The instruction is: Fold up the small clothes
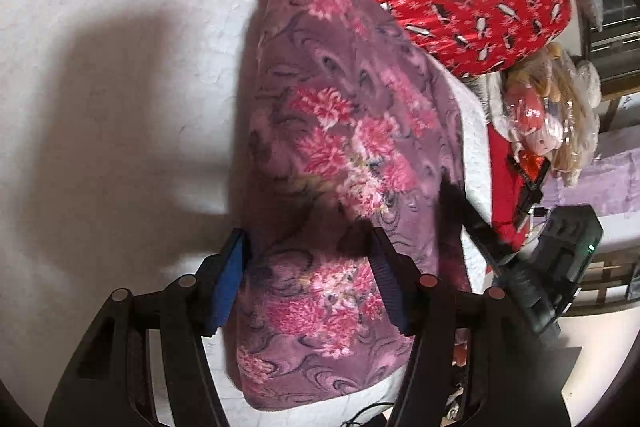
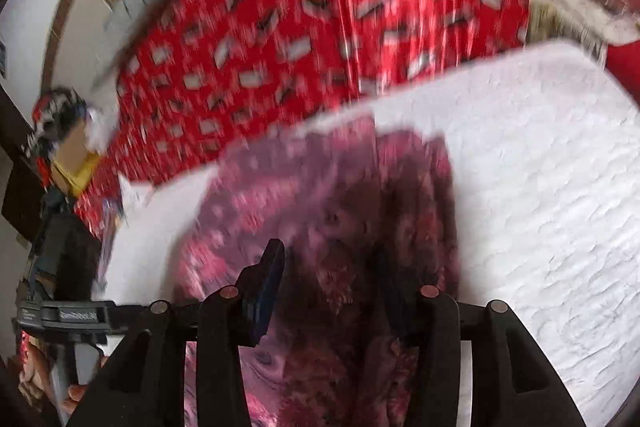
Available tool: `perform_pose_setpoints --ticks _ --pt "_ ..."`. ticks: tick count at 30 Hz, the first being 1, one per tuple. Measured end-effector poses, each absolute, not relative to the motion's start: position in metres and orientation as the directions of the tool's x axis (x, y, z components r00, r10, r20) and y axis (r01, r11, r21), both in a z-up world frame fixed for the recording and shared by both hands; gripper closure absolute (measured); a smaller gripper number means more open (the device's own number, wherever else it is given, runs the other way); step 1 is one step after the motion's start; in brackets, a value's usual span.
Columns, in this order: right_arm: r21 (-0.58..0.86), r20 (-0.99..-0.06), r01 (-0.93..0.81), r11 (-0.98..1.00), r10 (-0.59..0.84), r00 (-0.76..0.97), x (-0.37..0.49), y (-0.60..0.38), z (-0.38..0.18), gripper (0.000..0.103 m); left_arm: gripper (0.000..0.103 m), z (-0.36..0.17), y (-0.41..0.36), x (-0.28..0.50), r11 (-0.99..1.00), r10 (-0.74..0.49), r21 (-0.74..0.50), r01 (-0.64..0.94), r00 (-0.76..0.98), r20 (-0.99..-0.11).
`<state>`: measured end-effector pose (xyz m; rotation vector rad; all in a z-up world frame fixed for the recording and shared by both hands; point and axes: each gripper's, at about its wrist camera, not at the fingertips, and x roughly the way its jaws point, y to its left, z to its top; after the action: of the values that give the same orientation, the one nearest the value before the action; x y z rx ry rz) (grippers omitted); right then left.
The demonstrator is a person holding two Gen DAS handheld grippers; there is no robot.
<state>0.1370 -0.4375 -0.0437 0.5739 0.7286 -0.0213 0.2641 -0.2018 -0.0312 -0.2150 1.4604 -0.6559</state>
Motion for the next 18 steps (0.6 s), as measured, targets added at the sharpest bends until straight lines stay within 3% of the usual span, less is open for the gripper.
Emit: perform_pose_setpoints --ticks 1,2,7,10,11,12,15,17,18 --pt "0.462 -0.671 0.209 0.862 0.185 0.719 0.143 -0.435 -0.05 0.086 0.043 -0.029 -0.201 0.263 0.81 -0.529 -0.514 0.282 -0.026 -0.848" --pt "0.422 -0.663 0.191 0.886 0.158 0.732 0.141 -0.431 -0.047 0.093 0.043 -0.027 -0.199 0.261 0.807 -0.532 -0.517 0.285 -0.029 -0.846" --pt "0.659 -0.432 0.168 0.733 0.186 0.883 0.085 -0.453 -0.034 0.095 0.04 -0.014 -0.192 0.255 0.787 -0.548 -0.522 0.328 -0.018 -0.836" --pt "0.692 -0.5 0.256 0.675 0.193 0.844 0.077 -0.464 -0.072 0.094 0.04 -0.029 -0.197 0.252 0.815 -0.488 -0.475 0.333 -0.048 -0.872" --pt "0.687 -0.555 0.296 0.664 0.217 0.803 0.079 -0.465 -0.088 0.091 0.04 -0.033 -0.197 0.25 0.814 -0.485 -0.478 0.33 -0.066 -0.872" --pt "0.703 -0.546 0.293 0.648 0.228 0.806 0.074 -0.468 -0.093 0.091 0.04 -0.031 -0.195 0.249 0.811 -0.492 -0.482 0.332 -0.061 -0.869" --pt "0.713 -0.503 0.288 0.639 0.181 0.845 0.065 -0.478 -0.071 0.074 0.04 -0.021 -0.194 0.251 0.803 -0.506 -0.482 0.349 -0.026 -0.862" --pt "0.715 -0.476 0.276 0.643 0.158 0.865 0.07 -0.487 -0.055 0.052 0.04 -0.016 -0.199 0.26 0.798 -0.523 -0.499 0.337 -0.023 -0.852" --pt "0.709 -0.485 0.286 0.645 0.152 0.861 0.078 -0.491 -0.053 0.05 0.04 -0.016 -0.203 0.263 0.798 -0.524 -0.501 0.335 -0.024 -0.851"
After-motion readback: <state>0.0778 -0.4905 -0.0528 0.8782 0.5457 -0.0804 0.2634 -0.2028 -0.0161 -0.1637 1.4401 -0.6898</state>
